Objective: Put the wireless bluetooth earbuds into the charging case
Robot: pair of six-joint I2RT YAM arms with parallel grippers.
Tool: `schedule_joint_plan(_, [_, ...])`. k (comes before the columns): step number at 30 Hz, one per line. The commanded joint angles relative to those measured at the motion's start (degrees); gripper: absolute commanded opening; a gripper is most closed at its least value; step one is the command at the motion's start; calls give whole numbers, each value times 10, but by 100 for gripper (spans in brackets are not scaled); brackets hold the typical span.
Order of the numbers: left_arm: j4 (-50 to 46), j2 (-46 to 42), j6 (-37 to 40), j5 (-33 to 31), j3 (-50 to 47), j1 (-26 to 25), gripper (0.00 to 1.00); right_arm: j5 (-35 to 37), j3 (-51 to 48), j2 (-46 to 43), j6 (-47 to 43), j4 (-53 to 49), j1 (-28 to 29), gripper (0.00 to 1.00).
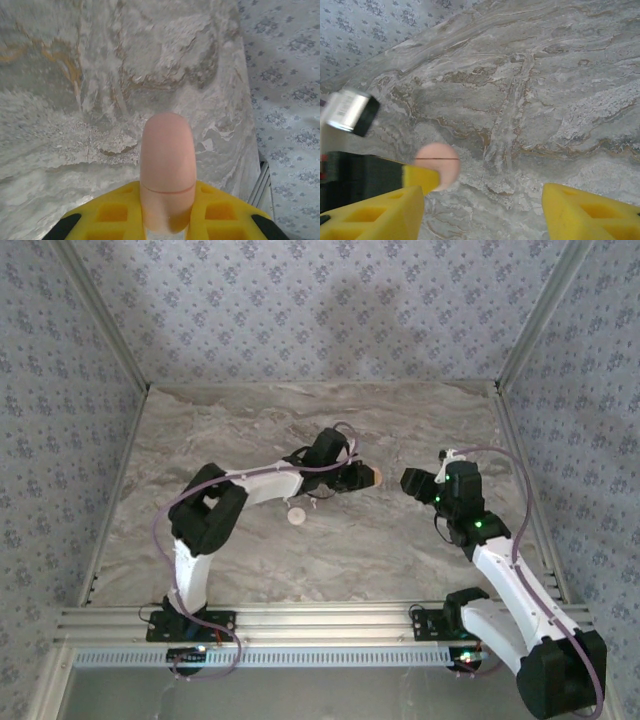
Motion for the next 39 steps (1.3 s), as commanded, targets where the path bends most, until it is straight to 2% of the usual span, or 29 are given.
schedule_joint_plan(1, [-29,38,-64,31,48,-13,15,18,-12,-19,21,-8,-4,65])
schedule_joint_plan(9, [-104,84,-53,27,95,-16,18,14,-23,-29,34,-9,-5,65])
schedule_joint_plan(18, [-186,88,-23,10,114,-15,28,10,-29,-30,47,-12,-4,64])
schedule_joint_plan(23, [-231,76,3,-14,120,-13,30,9,-25,-36,49,-20,-4,64])
schedule_joint_plan(31, [-317,13,60,-86,115,-7,40,8,-15,-43,52,-28,-3,64])
schedule_joint_plan(39, [-451,-106,115,-198,116,-7,45,1,9,-10,63,-23,19,64])
